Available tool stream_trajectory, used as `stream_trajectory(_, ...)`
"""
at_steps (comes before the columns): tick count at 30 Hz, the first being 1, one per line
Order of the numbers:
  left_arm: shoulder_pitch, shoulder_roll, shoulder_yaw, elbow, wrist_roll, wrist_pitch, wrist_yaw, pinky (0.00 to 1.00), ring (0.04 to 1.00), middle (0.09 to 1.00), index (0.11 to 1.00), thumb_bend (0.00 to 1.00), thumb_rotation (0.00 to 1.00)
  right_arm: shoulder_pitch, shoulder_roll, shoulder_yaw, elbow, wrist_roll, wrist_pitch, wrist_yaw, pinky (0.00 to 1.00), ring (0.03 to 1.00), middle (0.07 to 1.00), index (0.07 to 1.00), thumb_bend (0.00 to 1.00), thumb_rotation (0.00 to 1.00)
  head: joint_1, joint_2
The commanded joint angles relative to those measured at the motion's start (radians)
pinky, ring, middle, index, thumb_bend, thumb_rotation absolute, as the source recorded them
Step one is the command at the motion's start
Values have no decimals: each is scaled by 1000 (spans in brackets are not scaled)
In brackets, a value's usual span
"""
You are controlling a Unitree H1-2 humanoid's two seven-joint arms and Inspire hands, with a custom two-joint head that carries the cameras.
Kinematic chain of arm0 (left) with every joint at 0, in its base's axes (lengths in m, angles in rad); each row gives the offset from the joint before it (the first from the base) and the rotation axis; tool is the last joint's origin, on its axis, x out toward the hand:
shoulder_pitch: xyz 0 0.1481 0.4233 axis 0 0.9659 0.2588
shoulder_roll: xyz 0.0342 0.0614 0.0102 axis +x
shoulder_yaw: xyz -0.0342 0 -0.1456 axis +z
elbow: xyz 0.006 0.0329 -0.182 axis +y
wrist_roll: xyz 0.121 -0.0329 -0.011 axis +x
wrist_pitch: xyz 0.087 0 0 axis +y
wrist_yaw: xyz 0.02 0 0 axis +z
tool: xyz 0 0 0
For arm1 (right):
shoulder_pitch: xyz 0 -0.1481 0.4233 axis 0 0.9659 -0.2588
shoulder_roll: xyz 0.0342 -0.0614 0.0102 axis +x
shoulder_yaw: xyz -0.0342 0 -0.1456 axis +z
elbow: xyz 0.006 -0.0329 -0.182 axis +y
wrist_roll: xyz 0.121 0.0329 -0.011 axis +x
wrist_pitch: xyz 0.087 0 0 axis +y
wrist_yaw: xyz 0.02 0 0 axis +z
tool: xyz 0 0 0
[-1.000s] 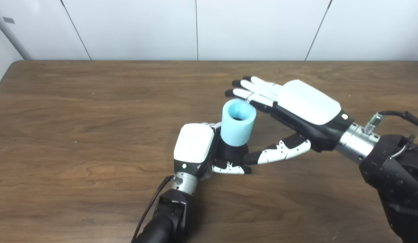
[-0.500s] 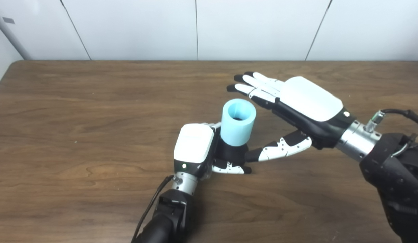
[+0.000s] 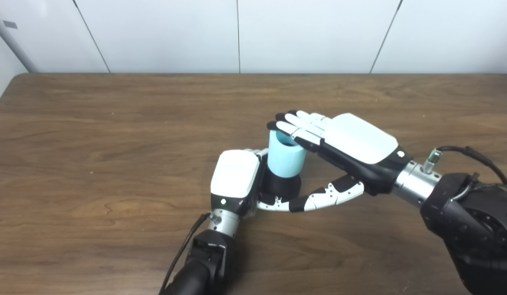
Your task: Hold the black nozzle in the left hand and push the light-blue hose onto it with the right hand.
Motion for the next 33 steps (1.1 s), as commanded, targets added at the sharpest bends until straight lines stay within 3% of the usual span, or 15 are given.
stream_trajectory(1, 48, 17, -19, 55, -8, 13, -98, 478, 502, 419, 511, 521, 0, -27, 2, -1, -9, -10, -17, -8, 970, 1000, 1000, 976, 599, 908, 1, 1)
stream_trajectory(18, 52, 22, -13, 43, -20, 10, -111, 420, 450, 394, 500, 519, 0, 29, -26, 6, -13, -17, -52, -4, 940, 1000, 989, 950, 584, 839, -1, 10)
stream_trajectory(25, 49, 24, -16, 44, -9, 13, -116, 414, 444, 395, 500, 520, 0, 28, -20, 10, -19, -33, -63, -12, 959, 1000, 994, 952, 590, 862, -2, 10)
stream_trajectory(30, 50, 25, -13, 41, -20, 5, -108, 401, 432, 393, 498, 519, 0, 36, -29, 20, -18, -52, -84, -11, 942, 1000, 987, 943, 589, 778, -2, 10)
stream_trajectory(33, 50, 27, -11, 42, -22, 1, -104, 382, 421, 393, 496, 520, 0, 43, -34, 32, -7, -79, -104, -4, 940, 1000, 993, 949, 593, 783, 0, 14)
